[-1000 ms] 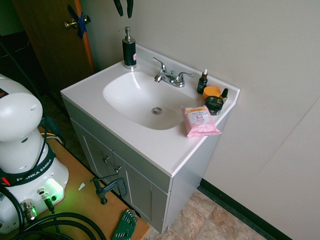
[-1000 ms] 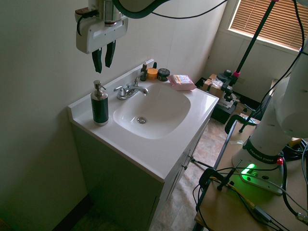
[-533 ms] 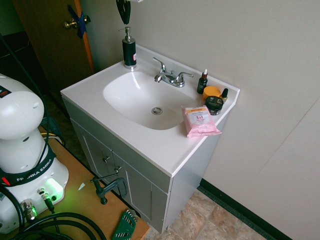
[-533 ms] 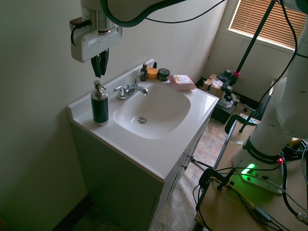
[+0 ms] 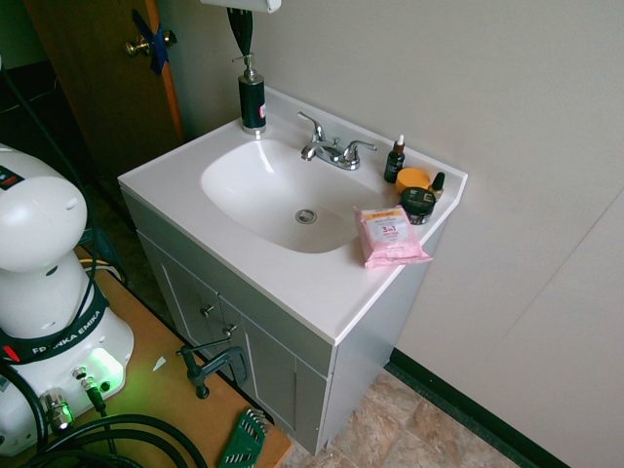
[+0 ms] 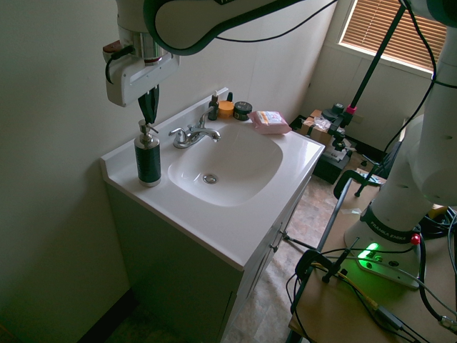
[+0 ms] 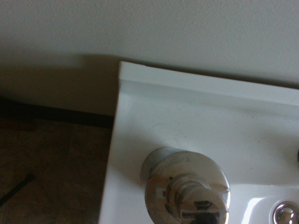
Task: Push the sanitizer
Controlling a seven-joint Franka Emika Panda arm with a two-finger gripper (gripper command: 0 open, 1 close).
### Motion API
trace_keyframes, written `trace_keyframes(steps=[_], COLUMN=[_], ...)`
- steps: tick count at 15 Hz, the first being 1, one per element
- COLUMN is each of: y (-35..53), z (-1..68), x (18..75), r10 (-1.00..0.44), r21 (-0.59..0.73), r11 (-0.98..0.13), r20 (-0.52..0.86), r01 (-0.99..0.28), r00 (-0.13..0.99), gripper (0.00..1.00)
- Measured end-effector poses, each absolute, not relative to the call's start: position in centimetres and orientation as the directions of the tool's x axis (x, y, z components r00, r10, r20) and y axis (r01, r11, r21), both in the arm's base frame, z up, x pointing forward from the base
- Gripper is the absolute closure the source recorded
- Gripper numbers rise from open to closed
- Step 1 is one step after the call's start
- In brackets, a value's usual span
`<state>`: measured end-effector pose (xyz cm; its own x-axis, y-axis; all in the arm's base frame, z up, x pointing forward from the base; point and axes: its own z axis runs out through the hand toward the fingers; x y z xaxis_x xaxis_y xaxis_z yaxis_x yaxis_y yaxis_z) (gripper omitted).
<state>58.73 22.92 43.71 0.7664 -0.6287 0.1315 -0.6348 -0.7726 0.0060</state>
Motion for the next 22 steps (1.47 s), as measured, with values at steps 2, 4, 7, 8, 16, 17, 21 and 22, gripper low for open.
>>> trace_keyframes(steps=[2,4,7,8,16,17,21,22], y=[23.0,22.8,23.1,23.3,18.3,16.9,12.1,10.9], z=[43.4,43.0,42.4,42.3,46.9,47.4,46.3,45.9], x=[58.8,58.9,58.9,58.9,60.0,59.5,55.3,54.2], r10=[-0.625,-0.626,-0.622,-0.619,-0.686,-0.698,-0.722,-0.726], r21=[0.013,0.019,0.024,0.024,-0.085,-0.096,-0.111,-0.114], r11=[-0.775,-0.774,-0.777,-0.779,-0.726,-0.715,-0.692,-0.687], r20=[0.134,0.132,0.128,0.129,0.153,0.153,0.123,0.121], r01=[-0.632,-0.633,-0.63,-0.627,-0.682,-0.692,-0.714,-0.717], r00=[0.769,0.769,0.772,0.775,0.711,0.7,0.681,0.676], gripper=[1.0,1.0,1.0,1.0,0.0,0.0,0.0,0.0])
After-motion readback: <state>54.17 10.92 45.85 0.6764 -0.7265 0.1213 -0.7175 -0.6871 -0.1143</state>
